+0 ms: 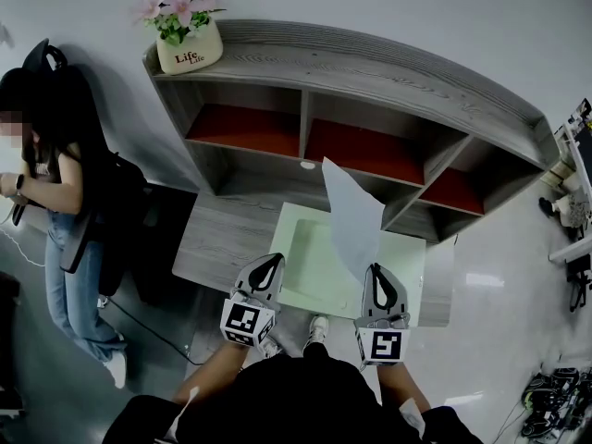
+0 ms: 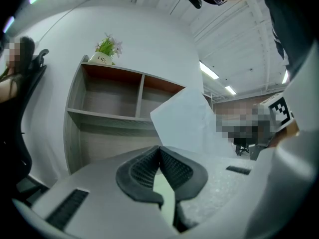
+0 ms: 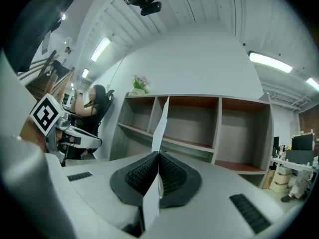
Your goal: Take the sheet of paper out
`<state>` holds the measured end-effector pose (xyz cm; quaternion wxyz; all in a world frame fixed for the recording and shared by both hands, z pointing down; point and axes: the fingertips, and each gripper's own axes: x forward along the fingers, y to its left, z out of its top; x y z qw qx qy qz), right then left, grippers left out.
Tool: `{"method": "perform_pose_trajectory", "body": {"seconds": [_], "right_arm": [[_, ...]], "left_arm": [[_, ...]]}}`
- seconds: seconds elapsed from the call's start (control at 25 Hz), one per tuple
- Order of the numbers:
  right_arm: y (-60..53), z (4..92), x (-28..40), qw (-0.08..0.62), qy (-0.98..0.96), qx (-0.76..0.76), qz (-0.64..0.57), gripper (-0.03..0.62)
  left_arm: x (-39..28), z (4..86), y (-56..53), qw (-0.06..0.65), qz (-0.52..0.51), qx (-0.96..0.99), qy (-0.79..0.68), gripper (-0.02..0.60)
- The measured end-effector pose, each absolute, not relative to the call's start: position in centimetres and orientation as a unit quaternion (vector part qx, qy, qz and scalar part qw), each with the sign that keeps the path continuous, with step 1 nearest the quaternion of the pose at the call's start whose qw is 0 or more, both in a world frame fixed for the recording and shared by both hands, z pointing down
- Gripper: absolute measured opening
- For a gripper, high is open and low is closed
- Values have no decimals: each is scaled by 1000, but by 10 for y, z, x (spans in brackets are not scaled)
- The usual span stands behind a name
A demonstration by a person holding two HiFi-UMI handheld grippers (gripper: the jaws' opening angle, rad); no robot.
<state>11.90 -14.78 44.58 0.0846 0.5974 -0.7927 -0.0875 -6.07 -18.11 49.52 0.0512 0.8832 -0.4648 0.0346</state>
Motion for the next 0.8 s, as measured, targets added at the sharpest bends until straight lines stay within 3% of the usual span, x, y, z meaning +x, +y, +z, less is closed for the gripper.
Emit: {"method": "perform_pose_trajectory", "body": {"seconds": [0.48, 0.8], "right_arm": [[-154, 445, 105, 75, -796, 593, -95, 23], [-152, 455, 98, 124, -800, 583, -72, 23]], "left_arm": [[-69, 492, -183, 50, 32, 880, -470, 8], [-75, 491, -183, 51, 31, 878, -476, 8]]}}
